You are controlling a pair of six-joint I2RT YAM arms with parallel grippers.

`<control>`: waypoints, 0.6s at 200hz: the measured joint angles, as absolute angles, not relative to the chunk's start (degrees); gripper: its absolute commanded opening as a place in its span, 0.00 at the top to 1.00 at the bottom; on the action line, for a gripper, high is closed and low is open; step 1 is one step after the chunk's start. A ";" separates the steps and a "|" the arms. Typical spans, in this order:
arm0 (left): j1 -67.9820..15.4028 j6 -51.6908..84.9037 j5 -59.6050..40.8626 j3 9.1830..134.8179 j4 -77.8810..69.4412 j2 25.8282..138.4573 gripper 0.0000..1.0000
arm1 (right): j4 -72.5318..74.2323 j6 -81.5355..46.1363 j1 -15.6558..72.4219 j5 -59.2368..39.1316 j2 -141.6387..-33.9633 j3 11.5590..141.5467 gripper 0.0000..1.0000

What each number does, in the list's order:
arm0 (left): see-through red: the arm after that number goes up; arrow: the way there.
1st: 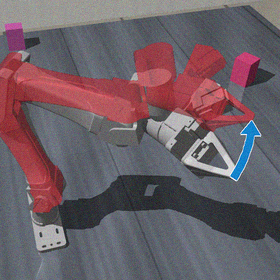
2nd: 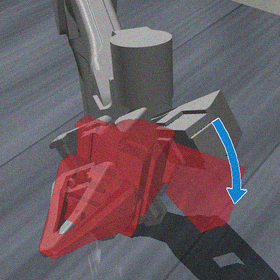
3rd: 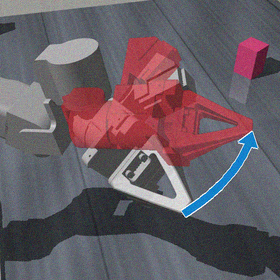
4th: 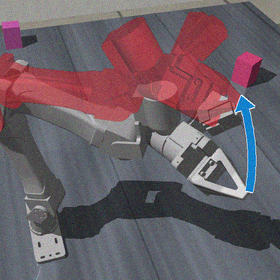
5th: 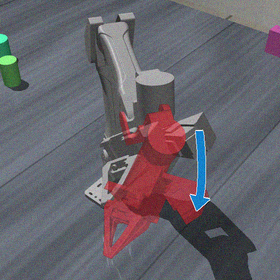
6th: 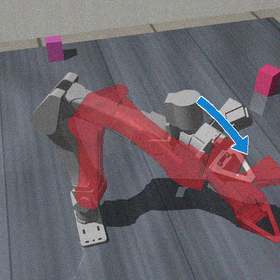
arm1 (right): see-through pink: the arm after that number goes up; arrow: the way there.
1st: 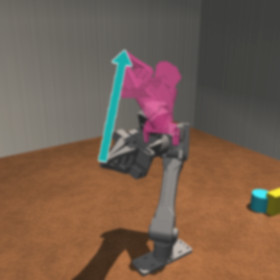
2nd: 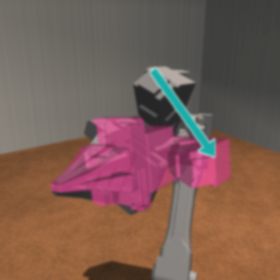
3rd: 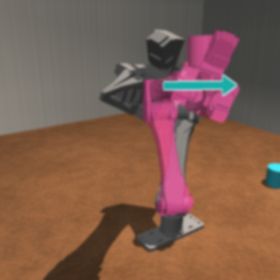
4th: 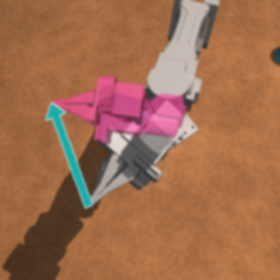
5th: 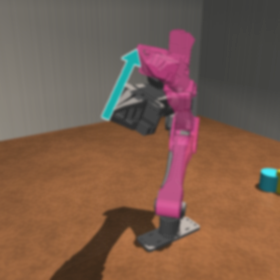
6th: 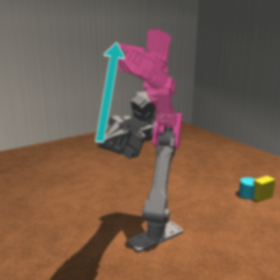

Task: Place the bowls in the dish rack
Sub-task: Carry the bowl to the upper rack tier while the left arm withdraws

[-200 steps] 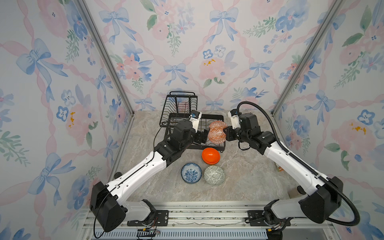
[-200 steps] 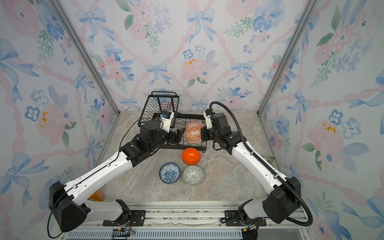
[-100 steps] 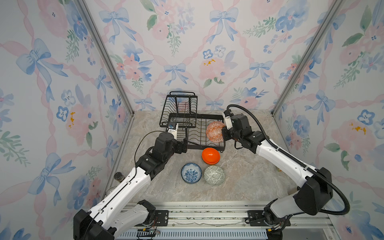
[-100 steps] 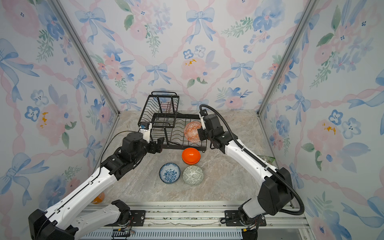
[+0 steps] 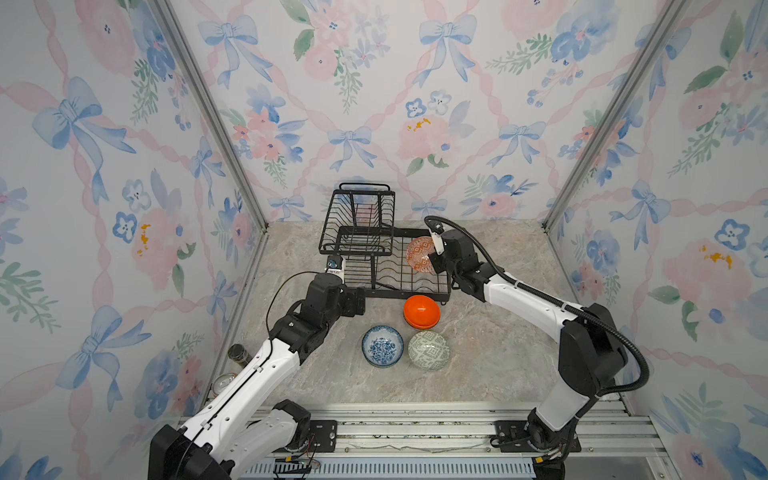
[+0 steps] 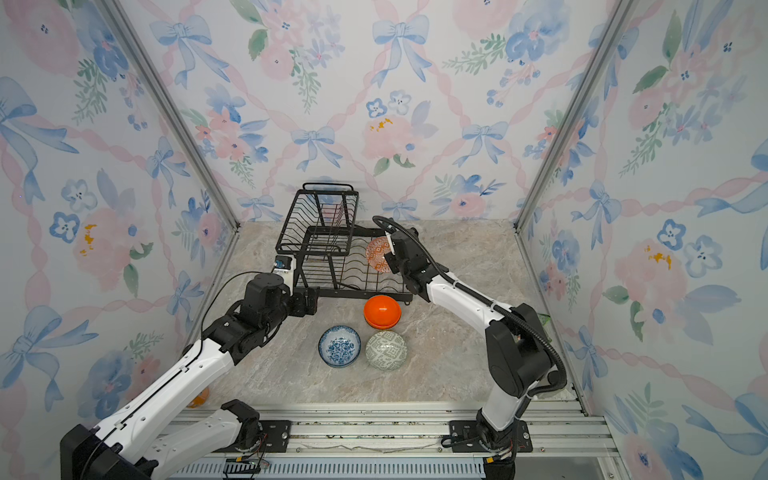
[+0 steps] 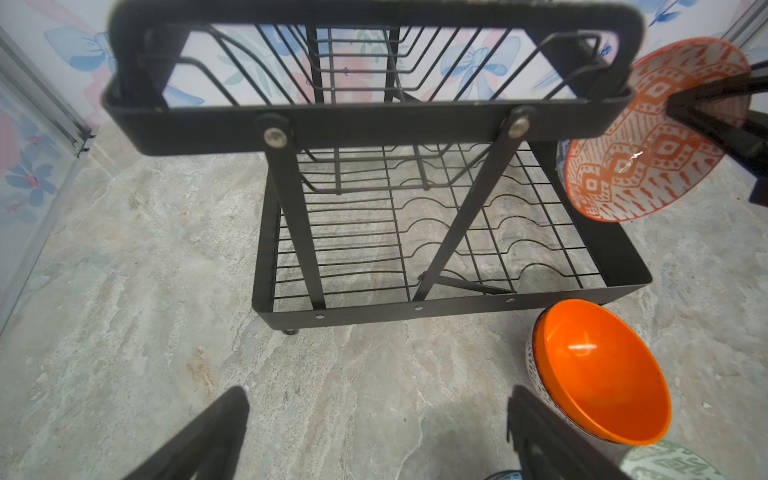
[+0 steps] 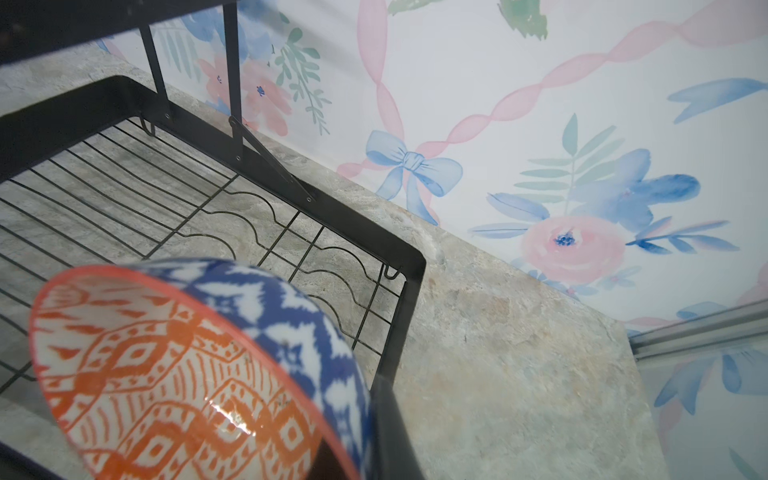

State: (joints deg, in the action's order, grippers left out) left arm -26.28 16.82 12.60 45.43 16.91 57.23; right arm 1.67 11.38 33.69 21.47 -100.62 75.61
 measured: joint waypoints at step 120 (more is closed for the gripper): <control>-22.92 17.45 9.02 43.33 17.32 59.24 0.02 | 7.20 19.92 31.16 18.02 -122.26 95.85 1.00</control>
